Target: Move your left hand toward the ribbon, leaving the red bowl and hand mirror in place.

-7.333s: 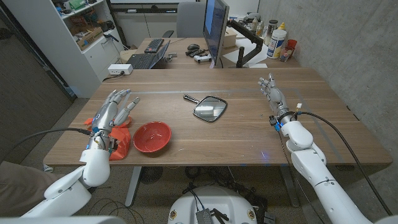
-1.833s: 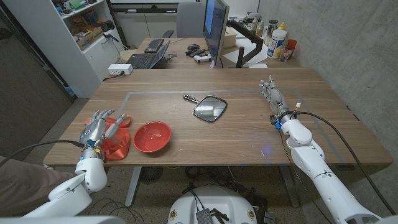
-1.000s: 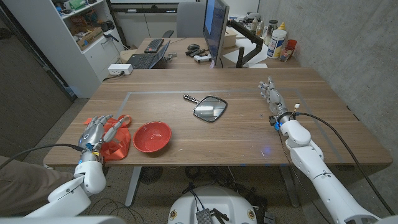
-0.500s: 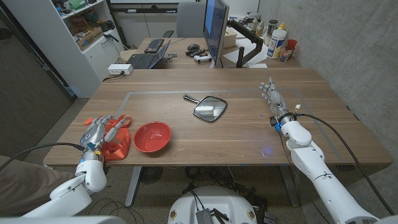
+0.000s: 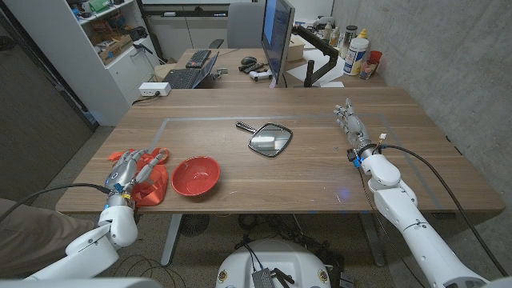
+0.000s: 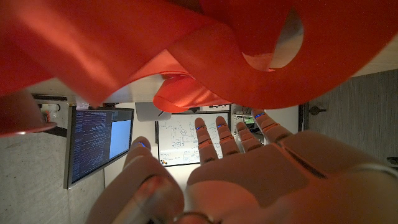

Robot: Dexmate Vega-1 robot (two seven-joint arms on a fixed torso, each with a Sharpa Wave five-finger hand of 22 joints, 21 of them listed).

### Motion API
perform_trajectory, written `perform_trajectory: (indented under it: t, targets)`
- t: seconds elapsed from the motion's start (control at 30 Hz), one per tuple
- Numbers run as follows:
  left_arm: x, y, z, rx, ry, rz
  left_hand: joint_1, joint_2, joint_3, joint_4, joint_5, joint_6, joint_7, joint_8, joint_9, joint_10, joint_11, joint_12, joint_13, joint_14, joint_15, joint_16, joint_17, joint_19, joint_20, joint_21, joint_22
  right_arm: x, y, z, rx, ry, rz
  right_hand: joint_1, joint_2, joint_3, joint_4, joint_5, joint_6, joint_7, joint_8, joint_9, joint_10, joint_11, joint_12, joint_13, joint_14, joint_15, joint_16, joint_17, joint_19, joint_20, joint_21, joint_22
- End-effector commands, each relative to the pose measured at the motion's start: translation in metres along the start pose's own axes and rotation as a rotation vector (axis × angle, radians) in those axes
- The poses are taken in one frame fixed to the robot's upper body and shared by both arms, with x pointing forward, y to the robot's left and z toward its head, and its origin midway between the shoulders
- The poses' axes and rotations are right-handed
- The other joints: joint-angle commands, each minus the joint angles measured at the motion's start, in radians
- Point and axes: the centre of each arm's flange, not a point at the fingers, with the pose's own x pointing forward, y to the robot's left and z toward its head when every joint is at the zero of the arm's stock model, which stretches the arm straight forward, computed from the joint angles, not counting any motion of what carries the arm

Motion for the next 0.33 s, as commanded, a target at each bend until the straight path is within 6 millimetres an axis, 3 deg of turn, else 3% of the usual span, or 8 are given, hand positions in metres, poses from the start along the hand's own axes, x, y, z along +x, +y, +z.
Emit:
perform_trajectory:
  t: [0.03,0.33]
  targets:
    - [0.0015,-0.0031,-0.0006,-0.005,-0.003,-0.004,-0.005,0.003,0.001,-0.006,0.003,0.002,-0.002,0.000,0.004,-0.001,-0.002,0.006,0.002,-0.006,-0.026,0.003,0.004,0.008,-0.002,0.007,0.003,0.0017,-0.0010,-0.0011,-0.002,0.003,0.001,0.005,0.037,0.008,0.003,0.006,0.003,0.002,0.001,0.003,0.000,-0.002,0.000,0.000,-0.004,-0.002,0.005,0.002,-0.003,0.001,0.000,0.003]
    - [0.0012,-0.0029,-0.0004,-0.005,0.000,0.003,-0.005,0.003,0.001,-0.006,0.004,0.002,-0.002,0.000,0.005,-0.002,-0.002,0.006,0.002,-0.006,-0.026,0.003,0.004,0.008,-0.003,0.006,0.003,0.0048,-0.0013,-0.0006,-0.002,-0.002,0.003,0.005,0.037,0.008,0.003,0.006,0.004,0.003,0.001,0.003,0.000,-0.002,-0.001,0.000,-0.004,-0.002,0.005,0.002,-0.003,0.002,0.000,0.003]
